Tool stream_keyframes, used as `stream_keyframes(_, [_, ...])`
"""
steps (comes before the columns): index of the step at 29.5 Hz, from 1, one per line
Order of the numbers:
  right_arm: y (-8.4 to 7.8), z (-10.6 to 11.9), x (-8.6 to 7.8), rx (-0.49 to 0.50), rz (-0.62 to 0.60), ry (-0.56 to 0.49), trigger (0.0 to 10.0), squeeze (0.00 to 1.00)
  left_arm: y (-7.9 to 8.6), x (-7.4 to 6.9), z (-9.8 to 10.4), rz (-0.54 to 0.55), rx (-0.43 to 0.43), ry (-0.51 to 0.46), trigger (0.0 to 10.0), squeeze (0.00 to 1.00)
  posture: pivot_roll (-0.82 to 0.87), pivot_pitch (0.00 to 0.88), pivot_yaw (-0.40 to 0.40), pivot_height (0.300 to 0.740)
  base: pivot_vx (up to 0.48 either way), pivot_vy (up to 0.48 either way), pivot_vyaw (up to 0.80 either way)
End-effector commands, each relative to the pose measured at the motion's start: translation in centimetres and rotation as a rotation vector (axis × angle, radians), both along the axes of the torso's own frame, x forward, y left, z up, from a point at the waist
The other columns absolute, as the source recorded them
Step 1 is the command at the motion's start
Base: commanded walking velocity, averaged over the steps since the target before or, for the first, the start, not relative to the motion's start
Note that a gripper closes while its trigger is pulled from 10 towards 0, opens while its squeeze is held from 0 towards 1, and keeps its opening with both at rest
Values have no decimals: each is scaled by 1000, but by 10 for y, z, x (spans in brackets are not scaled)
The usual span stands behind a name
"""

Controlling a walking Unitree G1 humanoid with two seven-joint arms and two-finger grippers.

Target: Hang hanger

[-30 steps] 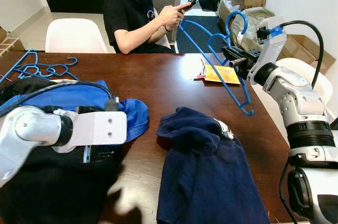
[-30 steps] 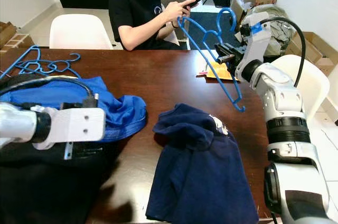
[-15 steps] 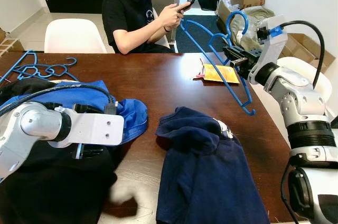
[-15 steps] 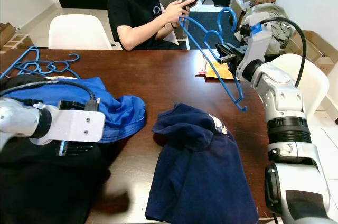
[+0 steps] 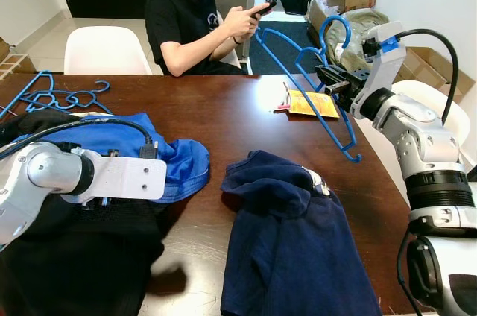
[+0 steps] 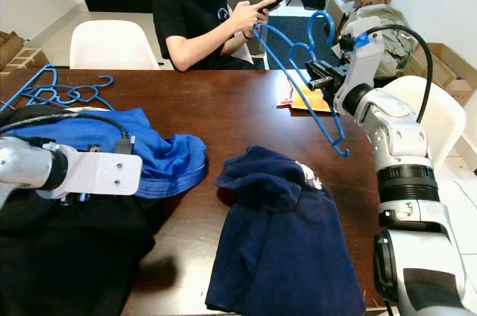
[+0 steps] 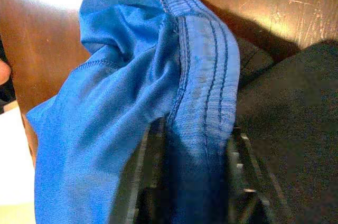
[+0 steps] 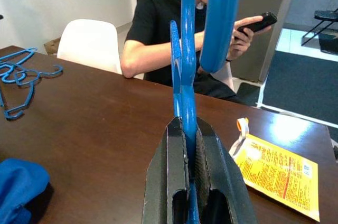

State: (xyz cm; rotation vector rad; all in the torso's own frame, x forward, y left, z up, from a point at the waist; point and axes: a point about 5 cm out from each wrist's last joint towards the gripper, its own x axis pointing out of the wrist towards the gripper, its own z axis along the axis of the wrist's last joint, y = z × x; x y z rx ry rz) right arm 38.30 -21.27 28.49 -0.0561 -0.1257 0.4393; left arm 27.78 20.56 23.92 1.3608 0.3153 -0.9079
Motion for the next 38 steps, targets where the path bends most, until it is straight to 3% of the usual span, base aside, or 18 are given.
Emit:
stream_keyframes(1, [-3, 1, -1, -5, -9, -9, 10000, 0, -1, 3, 1, -4, 6, -25, 0, 0, 125, 73, -6, 740, 0, 0, 0])
stream_keyframes(4, [-3, 1, -1, -5, -9, -9, 10000, 0, 0, 4, 5, -3, -1, -41, 0, 0, 125, 73, -6, 740, 0, 0, 0])
stream_keyframes(6, [-3, 1, -1, -5, -11, -9, 10000, 0, 3, 8, 21, 15, -42, -111, 0, 0, 125, 73, -6, 740, 0, 0, 0])
stream_keyframes(7, [-3, 0, -1, -3, -13, -9, 10000, 0, 7, 15, 49, 47, -120, -217, 0, 0, 129, 71, -9, 740, 0, 0, 0])
stream_keyframes(9, [-3, 0, 0, -3, -13, -9, 10000, 0, 16, 21, 73, 85, -144, -324, 0, 0, 134, 69, -11, 740, 0, 0, 0])
stream_keyframes(13, [-2, 0, 0, -1, -14, -10, 10000, 0, 22, 24, 86, 105, -152, -398, 0, 0, 135, 68, -10, 740, 0, 0, 0])
stream_keyframes(15, [-2, 0, 0, 13, -19, -15, 10000, 0, 30, 29, 126, 138, -252, -585, 0, 0, 140, 63, -7, 740, 0, 0, 0])
stream_keyframes(18, [-2, 0, 1, 24, -22, -18, 10000, 0, 31, 26, 156, 135, -378, -683, 0, 0, 142, 60, -3, 740, 0, 0, 0])
stream_keyframes(24, [-2, -1, 1, 25, -21, -18, 10000, 0, 28, 20, 178, 101, -513, -698, 0, 0, 142, 53, 1, 740, 0, 0, 0])
stream_keyframes(26, [-6, 1, 1, 39, -42, -33, 10000, 0, 25, 14, 212, 66, -737, -763, 0, 0, 147, 44, 6, 740, 0, 0, 0])
stream_keyframes(27, [-6, 1, 1, 39, -42, -33, 10000, 0, 25, 14, 212, 66, -737, -763, 0, 0, 147, 44, 6, 740, 0, 0, 0])
stream_keyframes(30, [-14, 7, 3, 102, -125, -64, 10000, 0, 14, 6, 263, -5, -1145, -787, 0, 0, 152, 34, 15, 740, 0, 0, 0])
stream_keyframes(31, [-14, 7, 3, 102, -125, -64, 10000, 0, 14, 6, 263, -5, -1145, -787, 0, 0, 152, 34, 15, 740, 0, 0, 0])
stream_keyframes(33, [-17, 8, 4, 126, -160, -68, 10000, 0, 2, 6, 267, -51, -1237, -720, 1059, 0, 152, 26, 22, 740, 0, 0, 0])
stream_keyframes(34, [-18, 8, 5, 155, -187, -74, 10000, 0, -14, 9, 261, -101, -1313, -619, 8275, 0, 151, 25, 23, 740, 0, 0, 0])
stream_keyframes(36, [-19, 8, 5, 174, -201, -79, 10000, 0, -24, 10, 255, -132, -1352, -550, 8275, 0, 144, 20, 25, 740, 0, 0, 0])
stream_keyframes(37, [-19, 8, 5, 197, -206, -87, 10000, 0, -35, 13, 243, -156, -1383, -468, 10000, 0, 138, 15, 26, 740, 0, 0, 0])
stream_keyframes(38, [-18, 7, 5, 217, -206, -92, 10000, 0, -44, 18, 229, -145, -1386, -435, 10000, 0, 137, 14, 26, 740, 0, 0, 0])
